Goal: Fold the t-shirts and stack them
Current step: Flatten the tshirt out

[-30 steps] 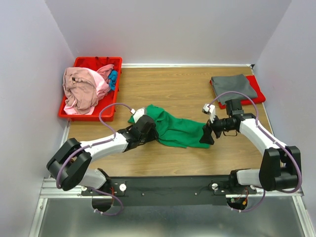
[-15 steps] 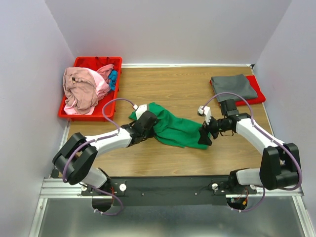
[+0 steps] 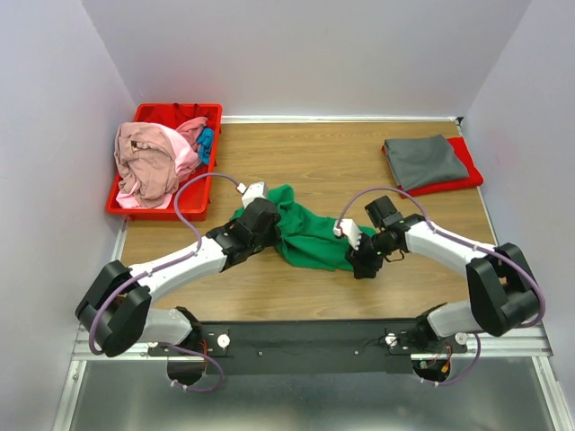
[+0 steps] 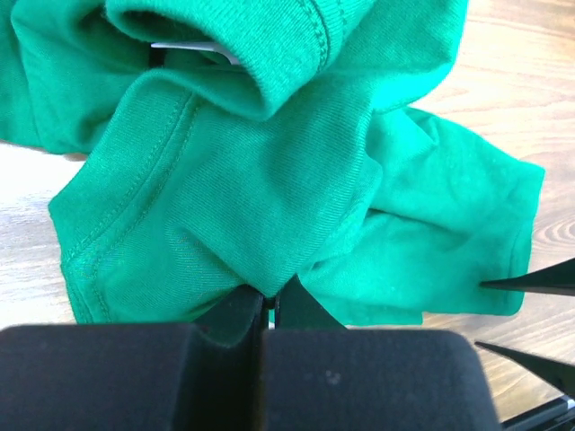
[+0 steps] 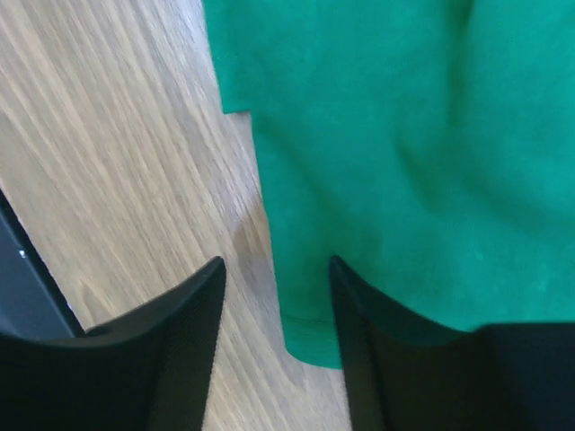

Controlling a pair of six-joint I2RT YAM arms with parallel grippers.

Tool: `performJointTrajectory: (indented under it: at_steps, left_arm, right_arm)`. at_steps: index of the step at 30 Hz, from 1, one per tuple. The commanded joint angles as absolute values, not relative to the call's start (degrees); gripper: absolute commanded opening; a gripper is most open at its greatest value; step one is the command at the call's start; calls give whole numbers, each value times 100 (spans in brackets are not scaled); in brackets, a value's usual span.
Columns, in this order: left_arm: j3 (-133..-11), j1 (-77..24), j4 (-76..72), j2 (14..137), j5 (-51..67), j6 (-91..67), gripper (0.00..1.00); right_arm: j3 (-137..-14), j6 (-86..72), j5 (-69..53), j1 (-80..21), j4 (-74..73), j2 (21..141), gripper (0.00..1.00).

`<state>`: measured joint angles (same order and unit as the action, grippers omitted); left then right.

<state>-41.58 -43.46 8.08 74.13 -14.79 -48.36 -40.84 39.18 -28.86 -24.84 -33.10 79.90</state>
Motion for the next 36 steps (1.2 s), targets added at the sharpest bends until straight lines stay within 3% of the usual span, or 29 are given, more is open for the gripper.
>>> performJointTrajectory:
  at_steps: [1, 5, 8, 9, 17, 19, 21, 26, 36]
  left_arm:
    - [-4254, -4315, 844, 7233, -1389, -4711, 0]
    - [-4210, -4315, 844, 7137, -1310, -4685, 0]
    - [-4175, -4315, 870, 7058, -1275, -4623, 0]
    - [-4166, -4315, 896, 7032, -1274, -4588, 0]
    - [-3929, -4280, 993, 6794, -1011, -4263, 0]
    - [-3815, -4263, 932, 6715, -862, -4184, 8]
    - [-3710, -4254, 835, 6671, -739, -4166, 8]
    - [-3682, -4210, 791, 6539, -756, -4192, 0]
    - [-4666, -4184, 1546, 5521, -1423, -3797, 0]
  right_arm:
    - [-4051, 3797, -2277, -2637, -3147, 8244, 53]
    - [-4087, 3692, -2057, -2646, -3059, 8279, 32]
    - [-4166, 3613, -1908, -2645, -3059, 8201, 5]
    - [-4201, 3586, -1872, -2646, -3050, 8104, 0]
    - [-4455, 3638, -1556, -2637, -3260, 7059, 0]
    - [-4543, 3682, -1512, -2628, -3357, 6804, 0]
    - [-4684, 3700, -1433, -2619, -3427, 6706, 0]
    - [-4860, 3709, -1205, -2593, -3524, 6592, 0]
    - [-5764, 3893, -317, -2347, -3700, 6056, 0]
